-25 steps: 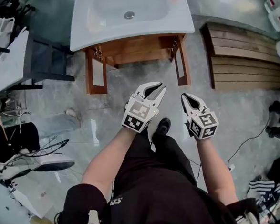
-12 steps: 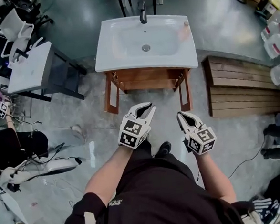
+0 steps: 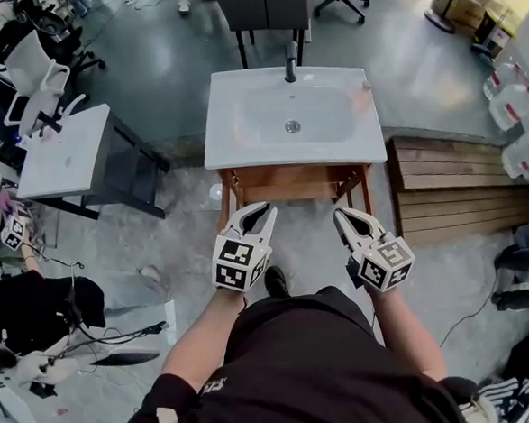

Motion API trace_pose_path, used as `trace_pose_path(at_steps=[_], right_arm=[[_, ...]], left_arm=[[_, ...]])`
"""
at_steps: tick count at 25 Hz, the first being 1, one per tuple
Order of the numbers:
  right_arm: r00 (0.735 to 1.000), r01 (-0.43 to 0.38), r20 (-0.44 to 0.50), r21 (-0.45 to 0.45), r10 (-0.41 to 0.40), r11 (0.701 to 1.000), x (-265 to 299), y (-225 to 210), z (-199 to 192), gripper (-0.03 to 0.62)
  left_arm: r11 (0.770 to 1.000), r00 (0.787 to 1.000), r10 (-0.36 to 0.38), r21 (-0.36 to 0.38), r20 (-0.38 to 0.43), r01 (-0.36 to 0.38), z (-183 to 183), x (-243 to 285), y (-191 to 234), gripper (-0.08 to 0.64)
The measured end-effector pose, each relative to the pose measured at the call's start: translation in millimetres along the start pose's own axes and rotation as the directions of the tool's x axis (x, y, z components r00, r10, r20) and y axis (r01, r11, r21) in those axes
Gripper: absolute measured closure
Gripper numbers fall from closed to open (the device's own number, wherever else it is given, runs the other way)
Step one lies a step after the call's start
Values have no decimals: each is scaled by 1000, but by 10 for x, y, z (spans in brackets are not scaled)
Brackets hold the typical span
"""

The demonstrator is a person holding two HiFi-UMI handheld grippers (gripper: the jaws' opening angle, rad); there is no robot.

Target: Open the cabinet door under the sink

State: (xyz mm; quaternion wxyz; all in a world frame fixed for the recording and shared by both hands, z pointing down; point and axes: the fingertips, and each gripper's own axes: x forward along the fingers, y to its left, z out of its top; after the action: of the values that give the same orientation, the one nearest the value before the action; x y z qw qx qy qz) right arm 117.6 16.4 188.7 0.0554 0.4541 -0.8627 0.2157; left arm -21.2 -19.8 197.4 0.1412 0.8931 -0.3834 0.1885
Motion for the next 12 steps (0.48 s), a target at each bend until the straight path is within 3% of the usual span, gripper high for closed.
trace_pose_path(at_steps=[4, 12], right_arm=[[997, 30, 78, -30, -28, 999, 97, -23, 443, 578], [993, 48, 116, -86, -38, 995, 157, -92, 974, 578]], left_arm=[[999, 998, 44, 1, 40, -44, 215, -50, 372, 506], [992, 985, 130, -17, 115, -128, 600, -198, 823, 508]])
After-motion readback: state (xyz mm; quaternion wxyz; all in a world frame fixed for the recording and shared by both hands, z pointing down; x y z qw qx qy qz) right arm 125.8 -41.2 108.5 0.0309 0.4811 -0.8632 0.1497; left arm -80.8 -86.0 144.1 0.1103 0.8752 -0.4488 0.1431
